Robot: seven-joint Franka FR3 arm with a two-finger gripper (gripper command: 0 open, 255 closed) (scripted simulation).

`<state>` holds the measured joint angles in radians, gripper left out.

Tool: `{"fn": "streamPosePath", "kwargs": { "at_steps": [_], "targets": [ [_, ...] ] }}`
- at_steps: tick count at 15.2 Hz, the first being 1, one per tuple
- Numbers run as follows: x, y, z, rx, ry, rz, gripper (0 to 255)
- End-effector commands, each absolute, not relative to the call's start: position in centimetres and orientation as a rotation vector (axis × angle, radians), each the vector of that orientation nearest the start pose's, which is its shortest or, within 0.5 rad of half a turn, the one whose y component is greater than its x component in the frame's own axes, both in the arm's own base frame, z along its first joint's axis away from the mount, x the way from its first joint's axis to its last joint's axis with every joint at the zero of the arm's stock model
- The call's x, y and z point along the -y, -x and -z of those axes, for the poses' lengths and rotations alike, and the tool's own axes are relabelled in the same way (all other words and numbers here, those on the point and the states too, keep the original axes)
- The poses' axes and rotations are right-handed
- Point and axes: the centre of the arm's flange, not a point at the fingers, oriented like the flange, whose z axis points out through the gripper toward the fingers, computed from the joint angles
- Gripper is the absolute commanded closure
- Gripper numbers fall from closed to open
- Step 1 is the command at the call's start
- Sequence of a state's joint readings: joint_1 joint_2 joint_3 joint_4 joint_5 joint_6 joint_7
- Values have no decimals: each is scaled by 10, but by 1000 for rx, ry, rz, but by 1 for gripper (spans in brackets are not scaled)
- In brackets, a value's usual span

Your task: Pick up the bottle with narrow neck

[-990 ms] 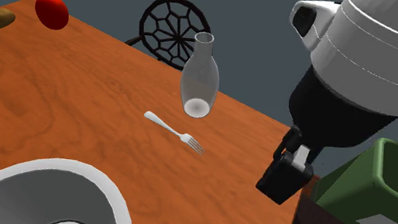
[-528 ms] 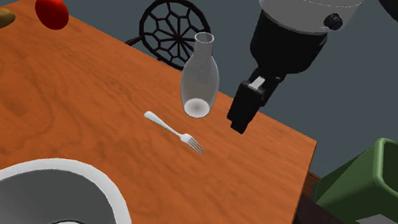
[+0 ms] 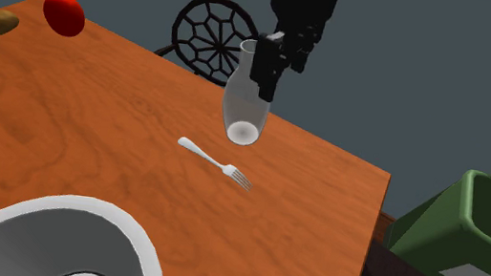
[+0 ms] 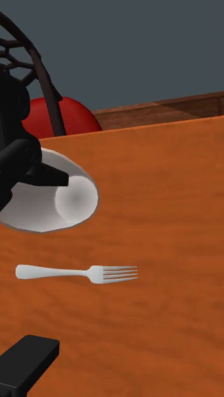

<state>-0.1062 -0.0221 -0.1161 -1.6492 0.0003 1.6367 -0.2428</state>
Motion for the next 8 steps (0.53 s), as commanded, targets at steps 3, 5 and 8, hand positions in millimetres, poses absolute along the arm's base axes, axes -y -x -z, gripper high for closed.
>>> {"fn": "streamPosePath", "kwargs": {
  "at_steps": [3,5,8],
  "targets": [
    [149,-586,-611,38,3152,12,0],
    [162,-608,-614,41,3156,10,0],
    [172,-624,-611,42,3160,9,0]
  ]
}}
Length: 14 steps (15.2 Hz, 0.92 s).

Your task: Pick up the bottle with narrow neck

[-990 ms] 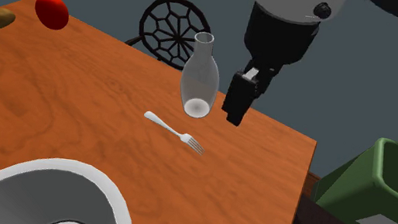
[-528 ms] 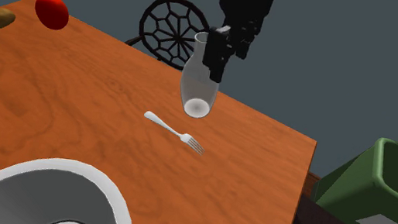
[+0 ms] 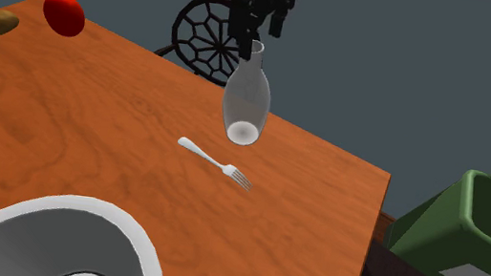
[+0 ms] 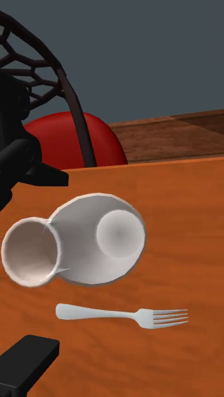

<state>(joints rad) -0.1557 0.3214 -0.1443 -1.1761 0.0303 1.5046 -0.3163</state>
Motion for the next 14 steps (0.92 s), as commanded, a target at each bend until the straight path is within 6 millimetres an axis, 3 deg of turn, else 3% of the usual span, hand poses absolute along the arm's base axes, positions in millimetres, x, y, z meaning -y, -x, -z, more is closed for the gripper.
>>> {"fn": "streamPosePath", "kwargs": {
  "at_steps": [1,8,9,14],
  "targets": [
    [172,-624,-606,42,3160,9,0],
    [172,-624,-577,42,3160,9,0],
    [172,-624,-577,42,3160,9,255],
    [173,-625,-577,42,3160,9,255]
  ]
}}
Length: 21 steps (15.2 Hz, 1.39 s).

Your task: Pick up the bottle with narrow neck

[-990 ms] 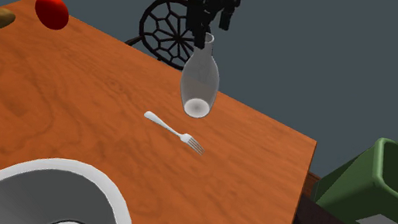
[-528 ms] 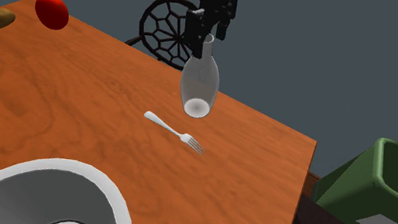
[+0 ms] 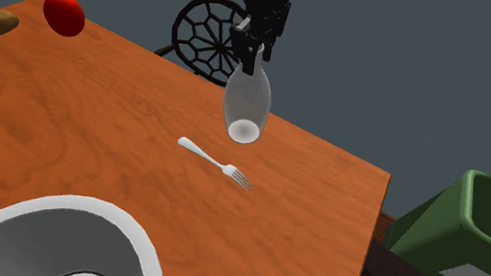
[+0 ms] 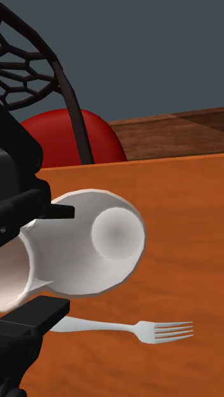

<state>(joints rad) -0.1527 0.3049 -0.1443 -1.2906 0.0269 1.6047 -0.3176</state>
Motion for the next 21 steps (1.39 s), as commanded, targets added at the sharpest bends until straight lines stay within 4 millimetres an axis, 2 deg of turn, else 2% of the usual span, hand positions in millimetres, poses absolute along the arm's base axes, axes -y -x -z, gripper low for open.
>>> {"fn": "streamPosePath", "kwargs": {
  "at_steps": [1,4,19,21],
  "targets": [
    [173,-625,-577,42,3160,9,255],
    [172,-624,-577,42,3160,9,255],
    [172,-624,-656,42,3160,9,255],
    [172,-624,-657,42,3160,9,255]
  ]
}}
